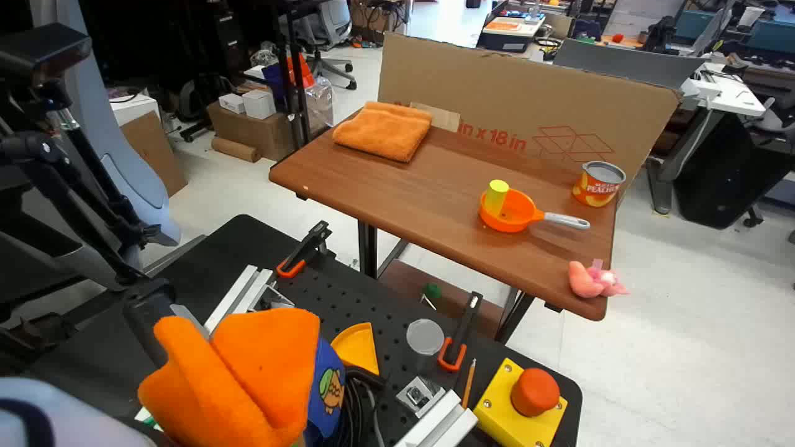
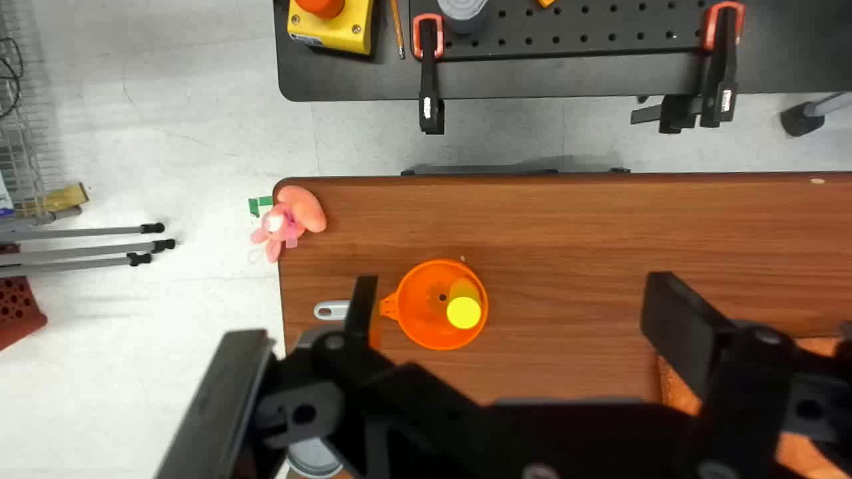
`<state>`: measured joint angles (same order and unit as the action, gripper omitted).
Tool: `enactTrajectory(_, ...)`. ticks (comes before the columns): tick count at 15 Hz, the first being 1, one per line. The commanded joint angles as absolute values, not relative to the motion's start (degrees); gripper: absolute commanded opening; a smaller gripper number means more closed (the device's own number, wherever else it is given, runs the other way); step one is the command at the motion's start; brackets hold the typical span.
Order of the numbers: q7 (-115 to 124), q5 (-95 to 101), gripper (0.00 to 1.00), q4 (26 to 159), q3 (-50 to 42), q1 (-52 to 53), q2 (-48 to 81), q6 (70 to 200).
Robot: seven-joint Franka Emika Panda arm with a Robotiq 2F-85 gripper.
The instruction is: Take the yellow cylinder out of the orange pan
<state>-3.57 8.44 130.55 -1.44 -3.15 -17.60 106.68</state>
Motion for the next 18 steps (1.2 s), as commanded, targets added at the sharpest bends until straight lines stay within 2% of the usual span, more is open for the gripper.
enactTrajectory(1,-3.5,8.5,1.00,130.4,-1.8,-2.8,-17.6,106.6)
enactTrajectory(9,-2.7,8.5,1.00,130.3,-1.7,-2.8,-16.6,108.3)
enactTrajectory(18,1.6,11.0,1.00,126.9,-2.4,-3.8,0.8,123.4)
